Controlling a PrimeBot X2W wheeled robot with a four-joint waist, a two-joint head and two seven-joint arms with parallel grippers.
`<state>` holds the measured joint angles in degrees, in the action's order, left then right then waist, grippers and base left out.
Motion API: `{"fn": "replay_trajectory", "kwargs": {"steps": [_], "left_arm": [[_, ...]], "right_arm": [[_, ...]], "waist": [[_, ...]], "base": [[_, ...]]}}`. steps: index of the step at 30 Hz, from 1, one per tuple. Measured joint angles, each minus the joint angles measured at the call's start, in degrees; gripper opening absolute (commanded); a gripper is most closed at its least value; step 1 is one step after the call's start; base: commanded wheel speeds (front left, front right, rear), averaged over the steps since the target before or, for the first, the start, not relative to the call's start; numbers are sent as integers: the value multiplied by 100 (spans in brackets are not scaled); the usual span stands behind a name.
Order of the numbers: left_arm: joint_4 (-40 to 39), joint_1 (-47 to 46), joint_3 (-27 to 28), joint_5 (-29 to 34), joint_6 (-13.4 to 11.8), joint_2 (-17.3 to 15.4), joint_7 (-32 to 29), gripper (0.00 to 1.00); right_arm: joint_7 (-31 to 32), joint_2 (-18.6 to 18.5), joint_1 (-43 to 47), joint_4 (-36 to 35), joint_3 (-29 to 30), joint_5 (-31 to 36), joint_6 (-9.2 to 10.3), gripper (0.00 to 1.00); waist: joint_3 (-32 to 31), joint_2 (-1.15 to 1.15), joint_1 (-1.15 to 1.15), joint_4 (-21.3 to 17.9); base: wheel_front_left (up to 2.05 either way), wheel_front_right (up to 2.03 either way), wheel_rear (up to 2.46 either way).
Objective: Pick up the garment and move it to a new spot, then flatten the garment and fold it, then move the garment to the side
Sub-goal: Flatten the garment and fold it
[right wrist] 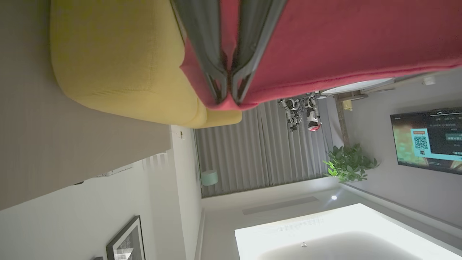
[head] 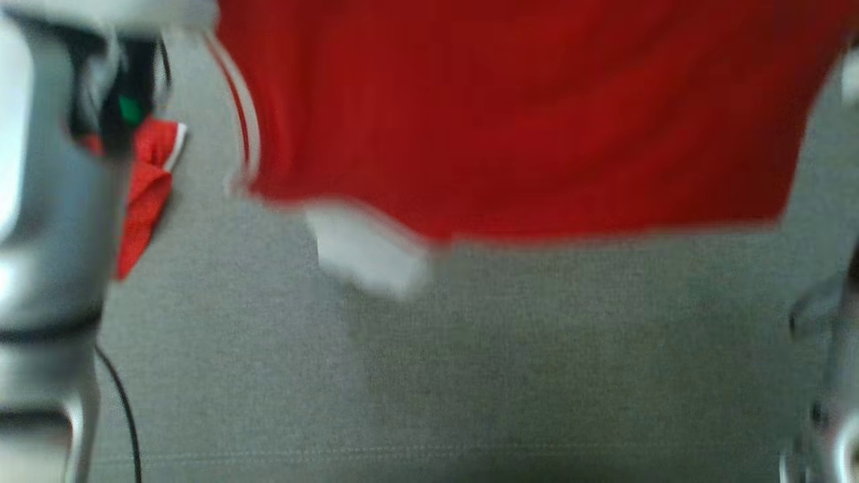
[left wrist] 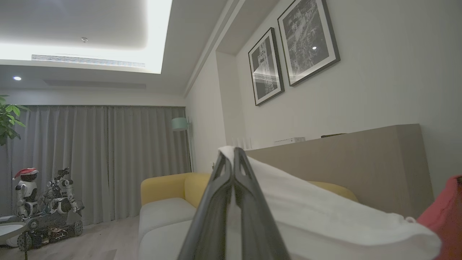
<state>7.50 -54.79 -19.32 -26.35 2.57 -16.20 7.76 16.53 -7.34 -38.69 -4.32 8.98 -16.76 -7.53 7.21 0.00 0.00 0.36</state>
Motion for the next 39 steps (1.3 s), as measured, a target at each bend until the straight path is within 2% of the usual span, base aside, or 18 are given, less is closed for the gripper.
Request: {"fn": "replay_trajectory", "kwargs": {"steps": [6,12,16,21,24,29,35,39], "left_arm": [[2052,-1594,16,145,188,294,519,0],[3609,-2420,48,257,258,644,666,0],[4592,-2521,30,221,356,949,695,0],[5589,-2066,16,-1,434,1181,694,0],[5916,-1703,67,-191,450,1249,694,0],[6029,-1104,142,-400,456,1254,694,0],[5313,-58,48,-491,457,1202,694,0],[4560,1047,60,-557,457,985,693,0]], "right_arm": [[-1060,68,-1945,2210,-247,-47,0,0],[-2184,162,-3037,4289,-421,-32,0,0],[-2372,197,-3404,5551,-740,58,0,0],[-2375,264,-3417,6749,-1152,249,0,0],[-2376,260,-3404,7158,-1288,263,0,0],[-2490,233,-3116,7435,-1629,138,0,0],[-2732,141,-2207,7283,-1986,-411,0,0],[-2825,29,-1248,6921,-2147,-848,0,0]], "waist": [[467,0,0,-93],[788,0,0,-133],[1048,0,0,-82],[1383,0,0,-18],[1569,0,0,19],[1667,0,0,79],[1401,0,0,115],[1064,0,0,128]], "base": [[0,0,0],[0,0,0],[0,0,0],[0,0,0],[0,0,0],[0,0,0],[0,0,0],[0,0,0]]}}
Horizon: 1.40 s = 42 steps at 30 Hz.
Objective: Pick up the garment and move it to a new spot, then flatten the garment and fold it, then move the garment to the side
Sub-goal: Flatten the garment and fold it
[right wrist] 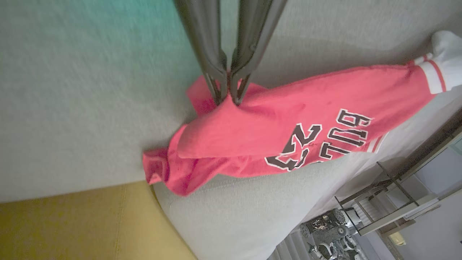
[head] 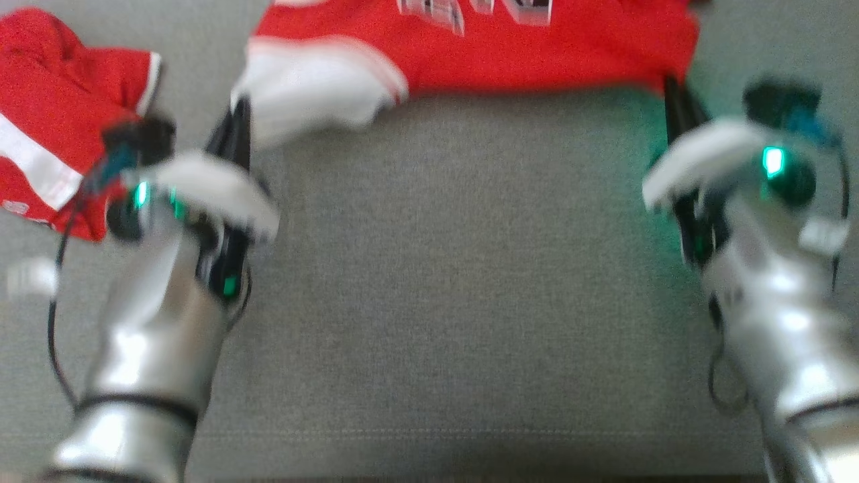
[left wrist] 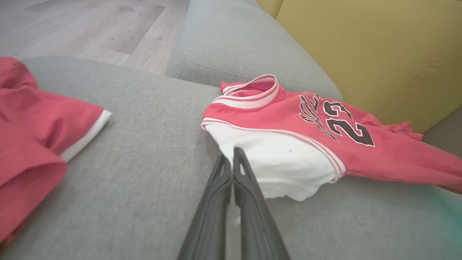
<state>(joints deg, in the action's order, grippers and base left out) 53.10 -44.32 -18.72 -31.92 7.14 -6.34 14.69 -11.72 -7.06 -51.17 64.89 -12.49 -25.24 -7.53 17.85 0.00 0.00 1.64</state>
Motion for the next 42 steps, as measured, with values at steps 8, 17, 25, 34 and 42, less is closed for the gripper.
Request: {"fn": "replay_trajectory", "kwargs": {"steps": [8,17,25,34,42], "left_arm": [[-1982,1951,322,146,-60,-281,-1,0],[-5015,4415,322,313,-905,-743,-628,0],[-6886,5846,315,361,-1646,-935,-1486,0],[-7197,6076,296,367,-1782,-1006,-1824,0],[-6605,5338,237,144,-1489,-1094,-2194,0]], "right_arm": [[-37,-401,1858,-1065,3,-587,0,0],[656,-442,4053,-3362,901,-347,0,0],[2238,350,6055,-5925,2115,537,0,0],[3243,492,6645,-7053,2426,645,0,0],[3719,503,6172,-6674,2419,766,0,0]], "waist": [[-662,0,0,48],[-1283,0,0,36],[-1685,0,0,30],[-1833,0,1,48],[-1624,0,1,8]], "base": [[0,0,0],[0,0,0],[0,0,0],[0,0,0],[0,0,0]]}}
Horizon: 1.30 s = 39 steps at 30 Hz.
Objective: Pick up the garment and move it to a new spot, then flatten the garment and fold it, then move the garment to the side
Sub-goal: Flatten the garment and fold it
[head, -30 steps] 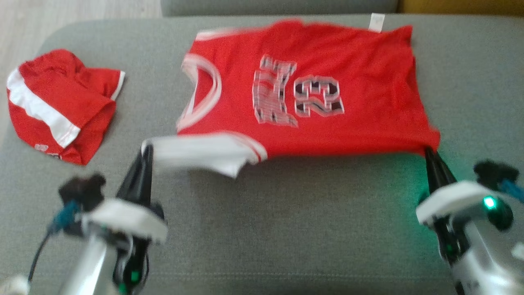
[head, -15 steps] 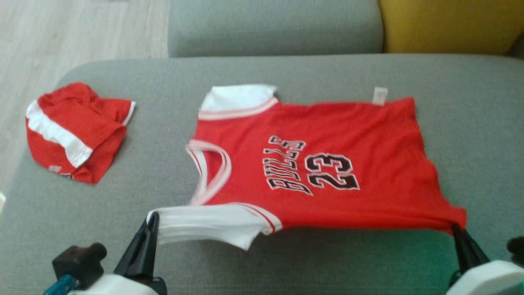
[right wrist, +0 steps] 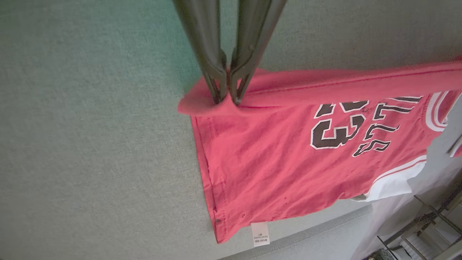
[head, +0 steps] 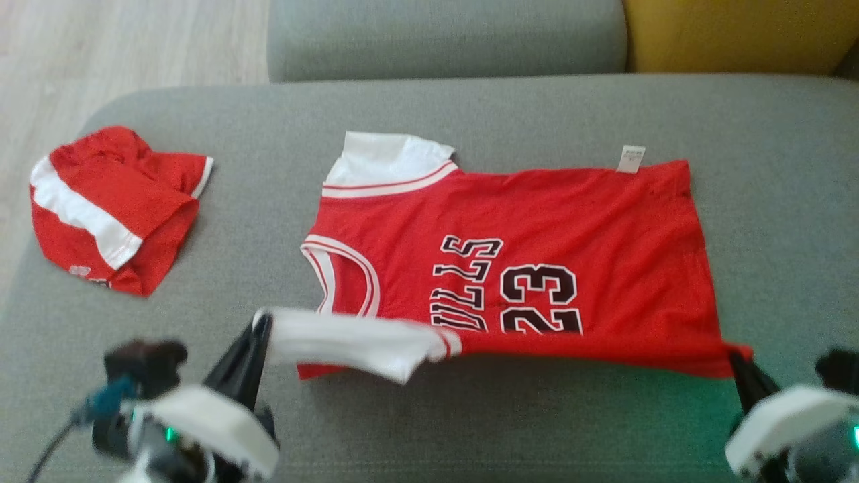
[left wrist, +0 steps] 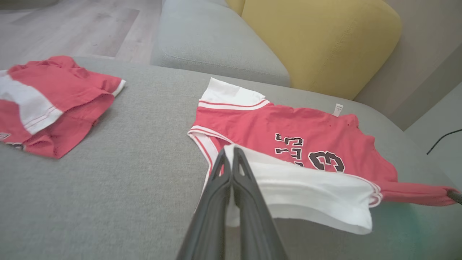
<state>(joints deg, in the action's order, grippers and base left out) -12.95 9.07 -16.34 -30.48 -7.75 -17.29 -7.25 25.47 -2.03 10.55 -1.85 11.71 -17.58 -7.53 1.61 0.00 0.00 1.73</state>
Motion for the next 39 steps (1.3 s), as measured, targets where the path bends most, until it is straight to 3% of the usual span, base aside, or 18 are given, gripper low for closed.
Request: {"fn": "replay_trajectory", "kwargs": {"steps": [4,11,12,13,14,22,30,39], "left_arm": [[762,-968,-135,-259,350,31,-236,0],[2084,-1871,-171,-645,732,254,-435,0],[2245,-1968,-172,-677,781,289,-434,0],[2391,-2059,-175,-705,833,320,-425,31],[2506,-2137,-174,-715,875,346,-391,97],[2803,-2279,-144,-467,921,392,492,100],[2217,-1953,-16,491,201,289,1819,100],[1310,-990,10,980,-192,107,2093,100]], "right_arm": [[258,-2,-772,444,-12,216,0,0],[294,-94,-1488,1211,-153,303,0,0],[249,-108,-1568,1291,-203,303,0,18],[182,-120,-1638,1337,-254,303,0,45],[90,-122,-1699,1369,-280,302,0,100],[-831,-165,-1821,1294,-392,307,0,100],[-2023,-151,-1572,313,-583,820,0,100],[-2348,-96,-815,-602,-770,1011,0,100]], "waist": [[242,0,0,-15],[534,0,0,-39],[573,0,0,-42],[608,0,0,-44],[641,0,0,-47],[772,0,0,-26],[699,0,0,-20],[454,0,0,-57]], "base": [[0,0,0],[0,0,0],[0,0,0],[0,0,0],[0,0,0],[0,0,0],[0,0,0],[0,0,0]]}}
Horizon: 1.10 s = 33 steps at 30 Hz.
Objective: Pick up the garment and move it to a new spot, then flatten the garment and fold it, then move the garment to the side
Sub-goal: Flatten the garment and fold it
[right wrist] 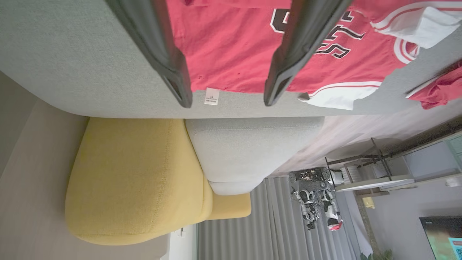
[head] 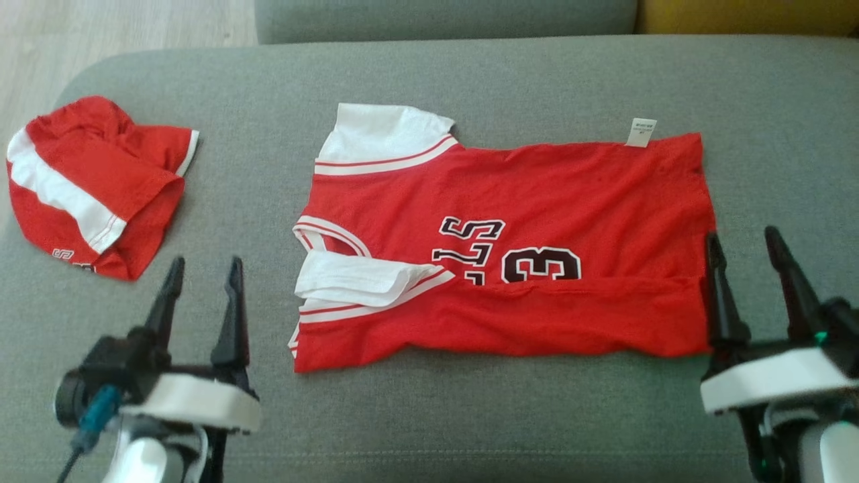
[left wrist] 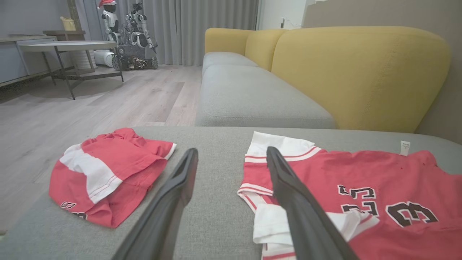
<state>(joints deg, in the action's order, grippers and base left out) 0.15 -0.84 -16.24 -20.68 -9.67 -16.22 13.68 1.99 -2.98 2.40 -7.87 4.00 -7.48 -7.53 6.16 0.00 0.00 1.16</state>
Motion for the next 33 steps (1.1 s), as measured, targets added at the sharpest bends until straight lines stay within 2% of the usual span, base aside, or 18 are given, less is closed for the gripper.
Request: {"fn": "replay_trajectory", "kwargs": {"steps": [9,25,29,33], "left_arm": [[-275,367,-44,-19,-54,-80,-232,100],[-405,377,-144,-78,-97,-102,-360,100],[-293,187,-283,-87,69,-100,-483,100],[204,-296,-486,-300,337,-25,-777,100]], "right_arm": [[108,22,426,-371,-190,-16,0,100],[157,33,426,-285,-182,-200,0,100],[237,38,372,-108,-49,-270,0,100],[522,-19,-21,416,178,-314,0,100]], "waist": [[-102,0,0,-75],[-118,0,0,-78],[0,0,0,-64],[199,0,0,-73]], "base": [[0,0,0],[0,0,0],[0,0,0],[0,0,0]]}}
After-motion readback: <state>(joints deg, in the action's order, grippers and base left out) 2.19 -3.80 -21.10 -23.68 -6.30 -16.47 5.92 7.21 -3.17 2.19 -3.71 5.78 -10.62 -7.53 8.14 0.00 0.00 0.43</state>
